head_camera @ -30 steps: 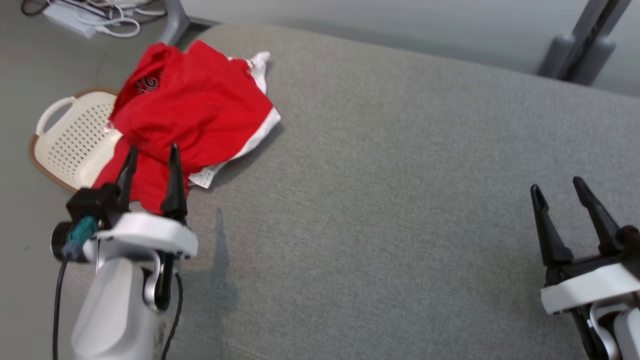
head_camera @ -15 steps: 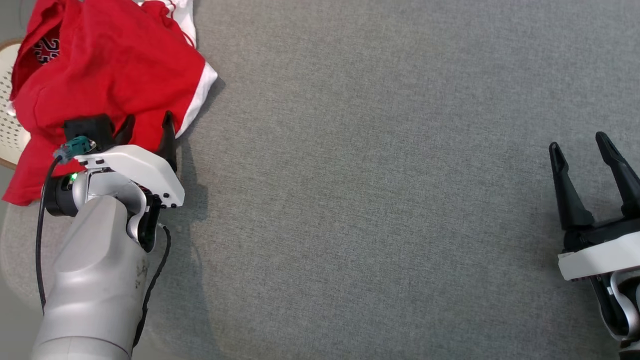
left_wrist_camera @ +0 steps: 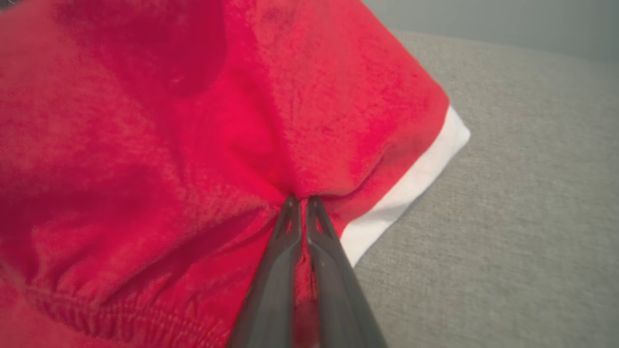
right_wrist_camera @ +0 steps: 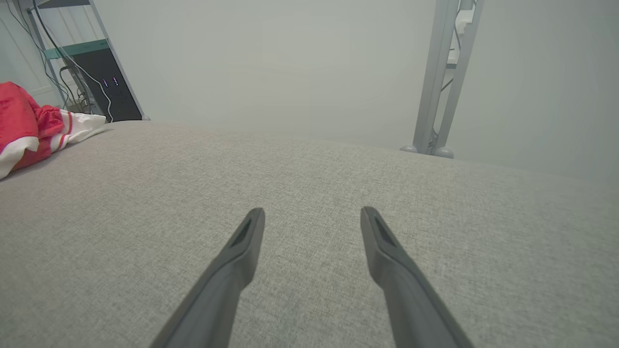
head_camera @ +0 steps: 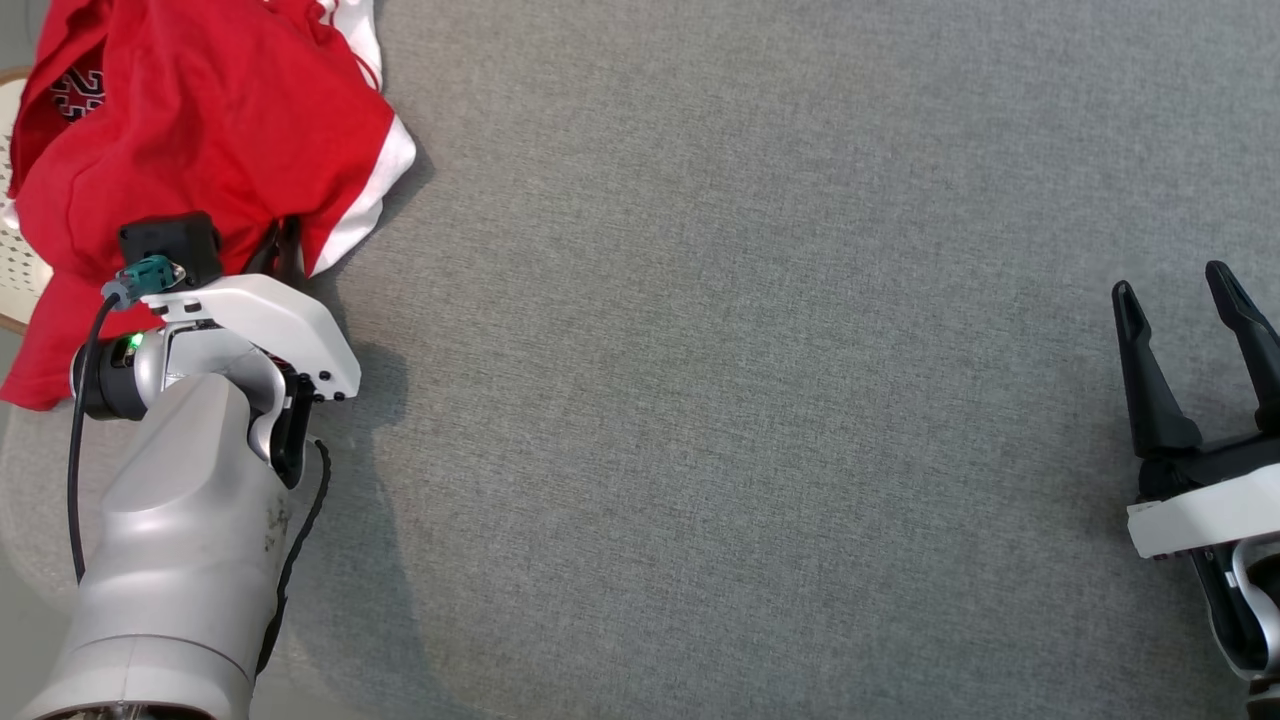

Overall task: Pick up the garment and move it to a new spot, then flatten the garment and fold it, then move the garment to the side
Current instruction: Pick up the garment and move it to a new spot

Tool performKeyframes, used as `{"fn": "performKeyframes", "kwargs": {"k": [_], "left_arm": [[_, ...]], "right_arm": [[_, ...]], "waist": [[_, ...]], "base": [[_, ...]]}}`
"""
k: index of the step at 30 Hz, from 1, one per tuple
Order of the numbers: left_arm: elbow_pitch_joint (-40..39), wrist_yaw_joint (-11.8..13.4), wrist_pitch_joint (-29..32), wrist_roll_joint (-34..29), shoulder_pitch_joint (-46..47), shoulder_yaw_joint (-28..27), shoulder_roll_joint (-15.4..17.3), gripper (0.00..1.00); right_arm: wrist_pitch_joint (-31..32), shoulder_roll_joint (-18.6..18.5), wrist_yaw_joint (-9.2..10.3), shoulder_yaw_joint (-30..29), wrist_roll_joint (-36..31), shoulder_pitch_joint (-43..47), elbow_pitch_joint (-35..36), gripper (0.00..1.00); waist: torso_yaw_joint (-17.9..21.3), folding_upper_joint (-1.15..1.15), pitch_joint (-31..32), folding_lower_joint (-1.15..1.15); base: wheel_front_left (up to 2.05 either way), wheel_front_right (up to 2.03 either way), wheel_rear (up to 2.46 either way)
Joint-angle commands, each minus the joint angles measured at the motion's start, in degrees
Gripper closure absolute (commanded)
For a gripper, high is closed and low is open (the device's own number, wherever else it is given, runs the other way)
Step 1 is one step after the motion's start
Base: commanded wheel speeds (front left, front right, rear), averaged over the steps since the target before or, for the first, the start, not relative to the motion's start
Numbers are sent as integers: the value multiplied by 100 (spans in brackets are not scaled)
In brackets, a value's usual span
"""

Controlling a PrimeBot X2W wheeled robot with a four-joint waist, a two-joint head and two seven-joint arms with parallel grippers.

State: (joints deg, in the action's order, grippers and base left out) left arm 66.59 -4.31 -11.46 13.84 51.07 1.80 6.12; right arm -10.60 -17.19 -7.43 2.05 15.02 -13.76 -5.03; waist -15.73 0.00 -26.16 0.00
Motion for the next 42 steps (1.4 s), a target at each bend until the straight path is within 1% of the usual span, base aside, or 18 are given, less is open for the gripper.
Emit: {"fn": "performKeyframes", "kwargs": {"k": [1, 6, 12, 16, 21, 25, 29, 33, 36, 41, 42], "left_arm": [[-18, -13, -40, 9, 142, 10, 14, 100], [-183, 36, -298, 17, 111, 3, 83, 100], [-816, 178, -372, -7, -192, -99, 244, 100], [-1582, 271, -372, -88, -625, -182, 381, 100], [-2544, 381, -373, -156, -1451, -246, 484, 100], [-3340, 474, -369, -159, -2257, -266, 474, 100], [-4300, 643, -240, -198, -3109, -239, 417, 100], [-5401, 816, -34, -267, -3876, -165, 325, 100], [-6076, 924, 178, -293, -4245, -94, 270, 100], [-6807, 966, 453, -346, -4460, 71, 226, 100], [-6807, 966, 453, -346, -4460, 71, 226, 100]], "right_arm": [[9, -14, -11, -27, 23, 7, -25, 0], [-14, 46, -11, -70, 13, 124, -67, 0], [-90, 193, -11, -51, 3, 257, -195, 0], [-174, 299, -11, -17, 13, 348, -286, 0], [-257, 472, -11, 4, 1, 537, -412, 0], [-320, 603, -11, 16, -27, 676, -451, 0], [-354, 716, -11, 31, -24, 834, -507, 0], [-373, 793, -11, 9, -26, 937, -506, 0], [-372, 845, -11, 11, -24, 951, -474, 0], [-383, 871, -11, 16, -25, 916, -419, 0], [-383, 871, -11, 16, -25, 916, -419, 0]], "waist": [[-29, 0, 39, 0], [-101, 0, 280, 0], [-64, 0, 703, 0], [41, 0, 1064, 0], [232, 0, 1519, 0], [397, 0, 1821, 0], [563, 0, 2061, 0], [734, 0, 2186, 0], [877, 0, 2203, 0], [1191, 0, 2171, 0], [1191, 0, 2171, 0]], "base": [[0, 0, 0], [0, 0, 0], [0, 0, 0], [0, 0, 0], [0, 0, 0], [0, 0, 0], [0, 0, 0], [0, 0, 0], [0, 0, 0], [0, 0, 0], [0, 0, 0]]}}
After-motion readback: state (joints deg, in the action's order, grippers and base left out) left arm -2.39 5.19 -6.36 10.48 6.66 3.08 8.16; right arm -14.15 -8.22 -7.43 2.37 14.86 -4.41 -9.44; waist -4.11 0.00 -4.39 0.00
